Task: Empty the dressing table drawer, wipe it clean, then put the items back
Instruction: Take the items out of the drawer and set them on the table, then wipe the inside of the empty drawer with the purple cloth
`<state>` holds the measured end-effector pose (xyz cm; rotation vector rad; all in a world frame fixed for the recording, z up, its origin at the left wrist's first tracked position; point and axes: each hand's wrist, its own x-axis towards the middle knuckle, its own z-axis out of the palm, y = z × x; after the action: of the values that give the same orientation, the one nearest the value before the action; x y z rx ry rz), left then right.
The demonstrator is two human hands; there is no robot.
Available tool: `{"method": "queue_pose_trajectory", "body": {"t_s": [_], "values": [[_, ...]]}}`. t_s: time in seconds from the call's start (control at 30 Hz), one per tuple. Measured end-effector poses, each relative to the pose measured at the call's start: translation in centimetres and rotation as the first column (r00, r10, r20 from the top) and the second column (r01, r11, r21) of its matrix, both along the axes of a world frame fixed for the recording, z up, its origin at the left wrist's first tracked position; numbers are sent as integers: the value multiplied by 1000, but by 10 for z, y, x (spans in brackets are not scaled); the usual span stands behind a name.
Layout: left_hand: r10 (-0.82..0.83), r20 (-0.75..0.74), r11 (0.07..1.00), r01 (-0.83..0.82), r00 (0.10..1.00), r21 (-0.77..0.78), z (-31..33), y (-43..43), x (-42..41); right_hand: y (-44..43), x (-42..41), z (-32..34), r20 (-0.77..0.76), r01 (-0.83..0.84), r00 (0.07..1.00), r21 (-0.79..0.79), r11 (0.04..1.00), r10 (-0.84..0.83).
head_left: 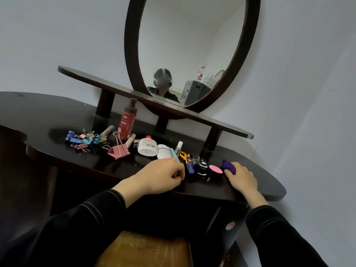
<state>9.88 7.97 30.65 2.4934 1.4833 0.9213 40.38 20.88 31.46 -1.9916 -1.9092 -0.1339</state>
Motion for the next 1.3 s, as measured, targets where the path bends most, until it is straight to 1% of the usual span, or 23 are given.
{"method": "queue_pose_trajectory", "body": {"t_s": [0.07, 0.17, 0.23, 0.27, 0.3, 0.37, 0.4, 0.47, 0.53, 0.57, 0.67, 0.7, 0.77, 0.83, 0.87, 0.9, 0.93, 0.97, 1.0, 1.07, 1.2, 1.23, 1.3], "values": [[6, 7, 1000, -6, 1000, -11, 1, -1, -1, -4, 1, -2, -7, 24, 1000, 71, 997, -24], [15, 39, 999, -14, 999, -41, 3, -5, -1, -22, 4, -7, -228, 24, 974, 172, 985, 17], [21, 93, 998, -15, 995, -64, 3, -11, -1, -43, 7, -4, -395, 15, 917, 184, 983, 60], [20, 132, 997, -9, 991, -82, 4, -16, -1, -56, 9, 2, -503, -4, 860, 170, 985, 90], [14, 181, 995, 4, 983, -100, 4, -23, -1, -72, 8, 10, -640, -25, 759, 155, 988, 119], [-22, 304, 990, 64, 952, -129, 5, -40, 0, -109, 6, 28, -875, -93, 459, 122, 988, 151], [-54, 377, 985, 112, 924, -131, 4, -50, 2, -129, 4, 35, -928, -158, 332, 123, 980, 170], [-120, 546, 971, 213, 829, -110, 1, -72, 9, -168, -3, 37, -952, -359, 206, 141, 923, 225], [-135, 714, 942, 313, 687, -124, -5, -96, 20, -202, -20, 30, -948, -544, 193, 112, 832, 254], [-127, 768, 923, 359, 628, -141, -10, -108, 25, -215, -31, 24, -947, -587, 198, 91, 804, 252], [-95, 844, 891, 423, 528, -164, -34, -135, 37, -237, -71, -3, -950, -623, 193, 75, 778, 245], [-45, 881, 878, 439, 471, -190, -43, -141, 39, -241, -84, -14, -944, -610, 208, 80, 788, 257], [175, 929, 811, 487, 327, -324, -62, -150, 38, -246, -110, -44, -899, -571, 294, 107, 814, 325], [423, 880, 661, 590, 217, -463, -85, -157, 29, -251, -134, -82, -805, -592, 440, 73, 803, 398], [527, 838, 600, 634, 145, -487, -99, -159, 22, -254, -144, -101, -764, -626, 489, 29, 779, 421], [597, 798, 590, 632, 77, -503, -114, -160, 14, -256, -154, -120, -749, -672, 505, -29, 740, 429], [632, 774, 619, 581, 30, -528, -129, -159, 4, -258, -163, -136, -763, -718, 495, -89, 691, 416], [651, 759, 653, 500, 14, -569, -145, -157, -7, -259, -170, -150, -801, -753, 467, -137, 643, 375], [665, 747, 673, 411, 30, -615, -160, -156, -19, -257, -176, -162, -842, -773, 436, -169, 611, 318], [676, 727, 679, 280, 122, -679, -185, -155, -38, -248, -186, -181, -892, -760, 405, -205, 616, 202], [601, 751, 713, 242, 274, -658, -207, -150, -54, -236, -216, -214, -945, -807, 324, -295, 511, -34], [584, 742, 716, 220, 329, -662, -208, -146, -57, -235, -224, -220, -954, -813, 289, -287, 506, -78], [551, 704, 729, 152, 448, -667, -209, -140, -65, -229, -235, -231, -962, -784, 250, -269, 560, -113]]}}
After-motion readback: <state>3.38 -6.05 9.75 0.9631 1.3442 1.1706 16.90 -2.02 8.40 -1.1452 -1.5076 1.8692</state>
